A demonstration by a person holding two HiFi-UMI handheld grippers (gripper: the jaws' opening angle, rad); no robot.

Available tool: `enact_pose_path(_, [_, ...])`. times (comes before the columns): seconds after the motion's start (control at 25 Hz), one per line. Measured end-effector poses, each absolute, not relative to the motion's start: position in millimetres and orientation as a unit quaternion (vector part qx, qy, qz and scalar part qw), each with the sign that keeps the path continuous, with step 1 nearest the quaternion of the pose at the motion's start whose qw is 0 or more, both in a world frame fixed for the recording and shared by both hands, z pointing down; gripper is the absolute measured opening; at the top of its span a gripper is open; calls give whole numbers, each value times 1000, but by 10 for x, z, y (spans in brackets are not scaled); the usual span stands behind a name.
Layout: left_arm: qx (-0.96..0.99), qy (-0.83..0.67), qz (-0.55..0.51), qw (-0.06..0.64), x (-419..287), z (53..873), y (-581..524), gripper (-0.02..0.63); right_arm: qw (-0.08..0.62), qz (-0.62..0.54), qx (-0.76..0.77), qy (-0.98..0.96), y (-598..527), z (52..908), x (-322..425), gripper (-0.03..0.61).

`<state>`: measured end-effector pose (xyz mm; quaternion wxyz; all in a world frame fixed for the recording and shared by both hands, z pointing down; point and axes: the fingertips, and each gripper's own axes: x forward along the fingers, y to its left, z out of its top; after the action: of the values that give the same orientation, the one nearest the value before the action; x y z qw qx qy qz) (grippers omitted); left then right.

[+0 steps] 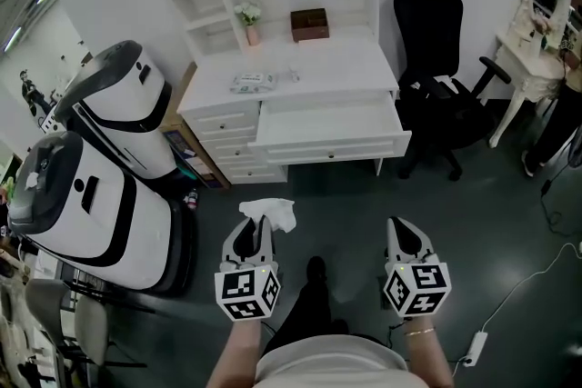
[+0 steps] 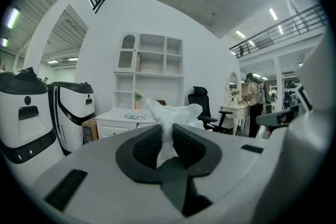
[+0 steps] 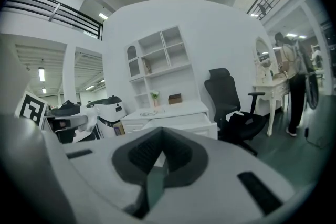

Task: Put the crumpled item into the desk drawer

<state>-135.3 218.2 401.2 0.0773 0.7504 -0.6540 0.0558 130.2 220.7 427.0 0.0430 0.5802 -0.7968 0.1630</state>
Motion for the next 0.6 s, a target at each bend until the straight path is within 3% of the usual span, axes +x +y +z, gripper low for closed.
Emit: enact_pose_path(0.6, [756,-648,49,76,-1810,4027,464,58,54,159,581,-796,583,4255,761,2])
